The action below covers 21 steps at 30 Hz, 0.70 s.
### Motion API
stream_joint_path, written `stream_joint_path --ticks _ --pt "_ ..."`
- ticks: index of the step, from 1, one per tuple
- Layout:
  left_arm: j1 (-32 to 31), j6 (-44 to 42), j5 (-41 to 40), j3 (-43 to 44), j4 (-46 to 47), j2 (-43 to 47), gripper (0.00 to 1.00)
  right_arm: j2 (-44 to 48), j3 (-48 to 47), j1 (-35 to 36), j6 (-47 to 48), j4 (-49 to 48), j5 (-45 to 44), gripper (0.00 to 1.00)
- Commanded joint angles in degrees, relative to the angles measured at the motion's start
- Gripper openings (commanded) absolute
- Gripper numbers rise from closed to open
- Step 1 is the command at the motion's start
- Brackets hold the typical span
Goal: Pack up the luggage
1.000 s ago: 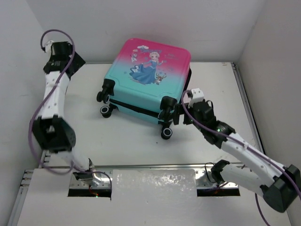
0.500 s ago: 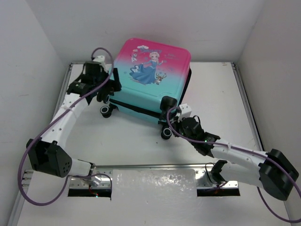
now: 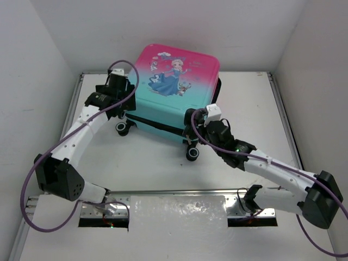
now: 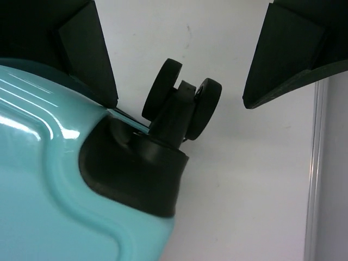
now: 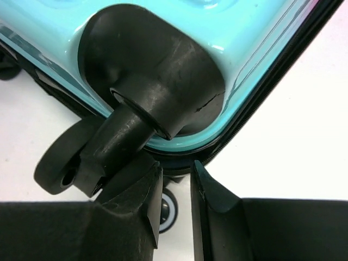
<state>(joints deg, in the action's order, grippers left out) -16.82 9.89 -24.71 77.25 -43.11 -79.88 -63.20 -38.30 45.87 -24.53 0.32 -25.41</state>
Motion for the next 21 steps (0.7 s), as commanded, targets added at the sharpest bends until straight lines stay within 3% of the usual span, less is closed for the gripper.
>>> stream_joint_path --ticks 1,3,6,9,10,12,14,17,18,20,21 --pt "2.0 -2.5 1.6 0.4 0.6 -2.3 1.0 0.2 -5.2 -0.8 2.4 -3.9 -1.1 0.24" --pt "4.9 -2.9 13.0 -1.0 3.2 -3.9 1.0 -0.3 -6.8 -2.0 2.8 -3.5 0.4 0.24" --pt "6.4 -2.8 16.3 -1.0 3.5 -7.9 0.92 -2.7 -9.9 -4.6 3.0 -3.2 5.4 0.24" --pt "6.6 -3.0 21.8 -1.7 3.2 -9.9 0.6 -6.2 -13.5 -6.4 3.4 -1.4 7.4 0.26" --pt "6.6 -3.3 24.1 -2.1 4.4 -9.9 0.42 -6.7 -13.8 -6.7 3.4 -1.3 7.5 0.26" --pt "6.7 -3.6 29.6 -3.1 5.1 -9.4 0.15 -6.5 -13.3 -7.1 3.1 -1.5 7.9 0.29" --pt "6.6 -3.6 34.3 -4.0 6.0 -9.0 0.02 -4.9 -12.1 -7.1 2.6 -1.1 8.2 0.36" --pt "6.5 -3.0 44.4 -6.6 9.4 -7.3 0.0 -1.2 -10.3 -7.1 2.1 1.6 8.7 0.57" --pt "6.4 -2.9 47.2 -7.9 10.9 -7.1 0.0 0.3 -8.5 -7.1 2.0 1.4 8.8 0.69" --pt "5.9 -2.2 53.3 -9.5 13.5 -6.4 0.0 3.9 -7.4 -7.0 2.1 2.9 7.2 0.84" --pt "5.9 -1.9 56.0 -9.8 14.3 -6.2 0.0 5.0 -7.2 -7.0 2.2 4.2 6.9 0.85"
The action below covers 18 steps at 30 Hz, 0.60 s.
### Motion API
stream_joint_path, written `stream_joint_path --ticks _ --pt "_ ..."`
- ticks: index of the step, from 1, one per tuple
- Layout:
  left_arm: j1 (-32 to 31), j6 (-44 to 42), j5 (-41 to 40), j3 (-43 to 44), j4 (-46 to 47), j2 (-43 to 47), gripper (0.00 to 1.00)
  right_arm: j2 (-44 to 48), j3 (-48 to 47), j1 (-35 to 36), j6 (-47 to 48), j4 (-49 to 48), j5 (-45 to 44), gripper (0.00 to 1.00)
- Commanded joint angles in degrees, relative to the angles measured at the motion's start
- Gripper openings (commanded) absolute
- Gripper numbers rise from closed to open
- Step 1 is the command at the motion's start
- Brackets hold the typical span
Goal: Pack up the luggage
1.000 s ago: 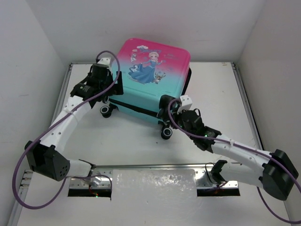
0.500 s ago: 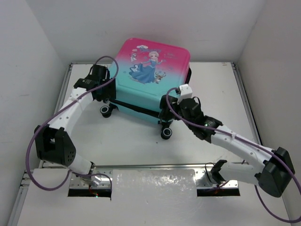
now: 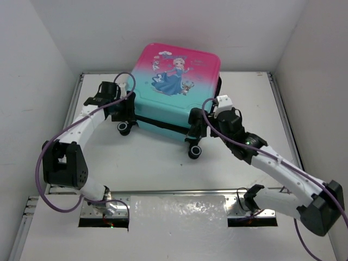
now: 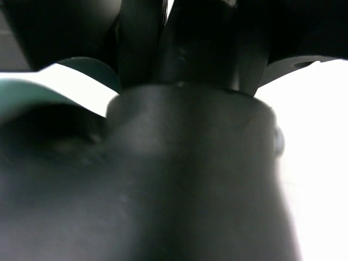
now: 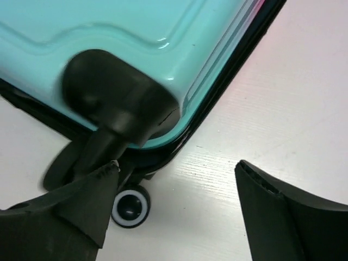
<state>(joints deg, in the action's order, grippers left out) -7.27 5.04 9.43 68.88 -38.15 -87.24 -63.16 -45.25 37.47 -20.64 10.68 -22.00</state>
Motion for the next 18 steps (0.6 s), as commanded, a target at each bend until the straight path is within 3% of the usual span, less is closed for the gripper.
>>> stream_joint_path --ticks 1,6,9,11,13,18 --pt "-3.8 3.9 26.6 -2.0 10.5 1.9 0.0 6.0 -0.3 1.4 -1.9 -2.9 3.5 0.85" --pt "-3.9 7.4 32.8 -4.0 15.9 2.5 0.0 11.9 7.8 5.5 -6.9 -1.4 5.1 0.84" --pt "-4.0 9.4 35.4 -5.0 18.3 2.7 0.0 12.9 14.4 10.8 -11.4 -7.3 0.9 0.77" --pt "-4.0 9.6 34.8 -5.1 18.0 2.5 0.0 12.1 15.9 13.0 -14.1 -9.4 -6.5 0.7" --pt "-4.1 9.6 34.3 -5.1 17.9 2.5 0.0 9.6 15.7 15.2 -16.9 -9.1 -11.7 0.62" --pt "-4.7 9.6 33.7 -5.1 17.5 3.0 0.0 1.0 9.2 15.3 -20.2 -6.9 -20.8 0.56"
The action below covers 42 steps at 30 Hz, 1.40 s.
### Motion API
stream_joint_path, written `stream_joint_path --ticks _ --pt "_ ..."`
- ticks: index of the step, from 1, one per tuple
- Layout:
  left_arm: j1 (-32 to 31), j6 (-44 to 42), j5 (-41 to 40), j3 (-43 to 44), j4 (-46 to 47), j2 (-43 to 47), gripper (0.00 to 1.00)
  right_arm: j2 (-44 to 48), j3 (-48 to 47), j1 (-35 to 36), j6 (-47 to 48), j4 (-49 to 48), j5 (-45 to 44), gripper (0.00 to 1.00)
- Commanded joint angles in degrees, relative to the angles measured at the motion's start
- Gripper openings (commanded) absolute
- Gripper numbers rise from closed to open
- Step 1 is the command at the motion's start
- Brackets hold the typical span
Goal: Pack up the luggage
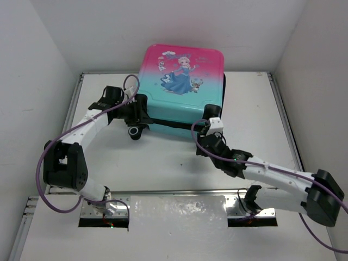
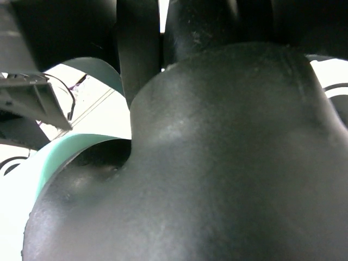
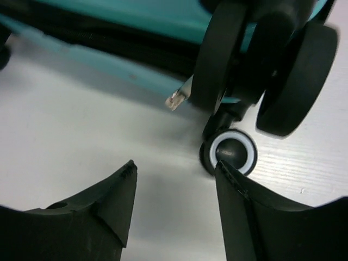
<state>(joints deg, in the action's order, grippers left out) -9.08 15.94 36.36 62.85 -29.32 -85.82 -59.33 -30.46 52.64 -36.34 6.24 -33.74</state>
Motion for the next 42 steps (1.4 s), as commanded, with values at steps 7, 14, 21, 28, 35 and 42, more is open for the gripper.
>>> stream_joint_path --ticks 7,14,21,28,35,42 --pt "-3.7 -1.6 5.2 0.9 8.3 2.7 0.0 -12.2 -10.1 0.3 -13.0 -2.7 -17.4 0.48" --pt "-4.4 -1.8 5.0 0.9 8.2 3.3 0.0 -19.1 -17.3 0.1 -18.1 4.8 -27.3 0.44" --pt "-4.5 -1.8 4.1 1.0 8.0 3.6 0.0 -23.3 -17.4 -1.8 -18.1 3.2 -24.8 0.36" --pt "-4.5 -1.8 3.7 1.0 7.7 3.6 0.0 -23.2 -15.3 -2.8 -19.0 2.9 -23.0 0.33" --pt "-4.5 -1.7 3.0 1.0 7.9 3.6 0.0 -22.4 -12.0 -6.7 -13.6 -5.5 -18.9 0.1" --pt "-4.5 -0.7 2.2 1.0 8.4 3.6 0.0 -19.3 -3.1 -8.1 -3.8 -18.5 -17.6 0.0"
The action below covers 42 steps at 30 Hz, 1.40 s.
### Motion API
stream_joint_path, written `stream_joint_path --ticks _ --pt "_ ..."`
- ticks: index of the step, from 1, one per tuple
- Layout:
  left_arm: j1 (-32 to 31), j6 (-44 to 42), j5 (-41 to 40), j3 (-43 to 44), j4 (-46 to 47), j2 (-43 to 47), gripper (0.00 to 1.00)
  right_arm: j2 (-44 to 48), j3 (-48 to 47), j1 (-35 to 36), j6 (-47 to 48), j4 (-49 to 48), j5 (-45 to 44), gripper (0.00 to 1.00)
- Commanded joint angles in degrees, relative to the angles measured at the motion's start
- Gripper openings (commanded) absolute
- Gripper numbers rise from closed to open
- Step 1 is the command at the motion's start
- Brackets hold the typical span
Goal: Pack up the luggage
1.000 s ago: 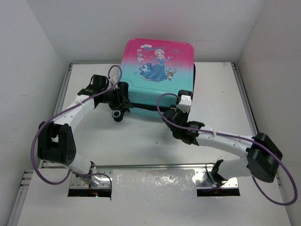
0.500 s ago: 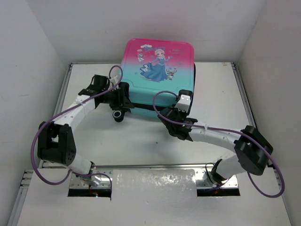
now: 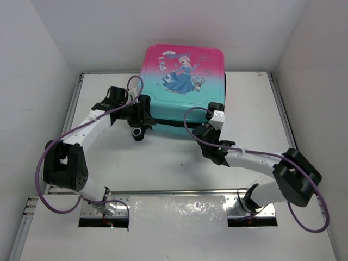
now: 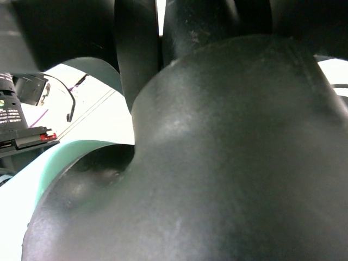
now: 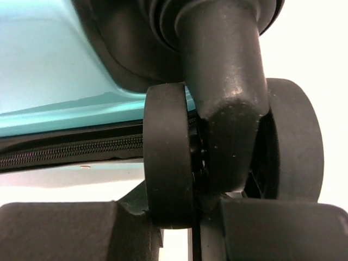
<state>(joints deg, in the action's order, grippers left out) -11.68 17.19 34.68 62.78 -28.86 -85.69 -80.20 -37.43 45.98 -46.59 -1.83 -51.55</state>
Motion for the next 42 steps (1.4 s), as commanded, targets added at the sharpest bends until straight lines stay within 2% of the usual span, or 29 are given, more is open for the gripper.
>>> stream_joint_path --ticks 1,4,5,6,12,17,21,26,30,33,38,42 --pt "-1.9 -1.8 3.9 1.1 8.1 3.6 0.0 2.1 5.2 -1.6 8.2 -12.1 0.2 0.0" --pt "-1.9 -0.6 5.0 0.8 9.3 3.7 0.0 5.2 12.6 -1.8 17.5 -24.8 1.7 0.0" --pt "-1.8 0.5 5.0 0.6 9.8 3.9 0.0 6.1 14.7 -1.8 23.7 -33.8 2.3 0.0" --pt "-1.8 1.3 4.8 0.0 11.2 4.2 0.0 7.6 18.7 -1.8 26.3 -37.9 2.6 0.0" --pt "0.1 9.7 9.5 -5.1 21.5 5.9 0.0 15.9 28.0 -10.8 33.7 -47.5 6.3 0.0" --pt "0.2 9.6 8.4 -5.0 20.3 4.7 0.0 20.1 31.4 -17.0 38.3 -52.5 12.5 0.0" --pt "1.2 9.4 2.7 -4.5 17.3 3.4 0.0 26.2 31.5 -18.6 40.7 -50.4 15.7 0.0" --pt "2.6 10.6 -0.3 -5.0 17.2 3.3 0.0 31.4 27.9 -20.6 43.0 -41.4 10.9 0.0" --pt "3.6 10.7 -0.8 -5.0 16.8 2.8 0.0 32.1 23.0 -25.8 42.4 -34.8 9.8 0.0" --pt "3.9 10.6 -0.7 -5.0 16.6 2.3 0.0 28.4 21.0 -28.3 42.4 -31.3 10.2 0.0" --pt "3.9 10.1 1.3 -4.7 16.5 0.8 0.0 26.9 24.7 -29.5 38.9 -31.9 11.6 0.0" --pt "4.3 9.9 0.9 -4.5 16.3 0.6 0.0 29.8 28.9 -29.8 36.6 -30.8 5.2 0.0"
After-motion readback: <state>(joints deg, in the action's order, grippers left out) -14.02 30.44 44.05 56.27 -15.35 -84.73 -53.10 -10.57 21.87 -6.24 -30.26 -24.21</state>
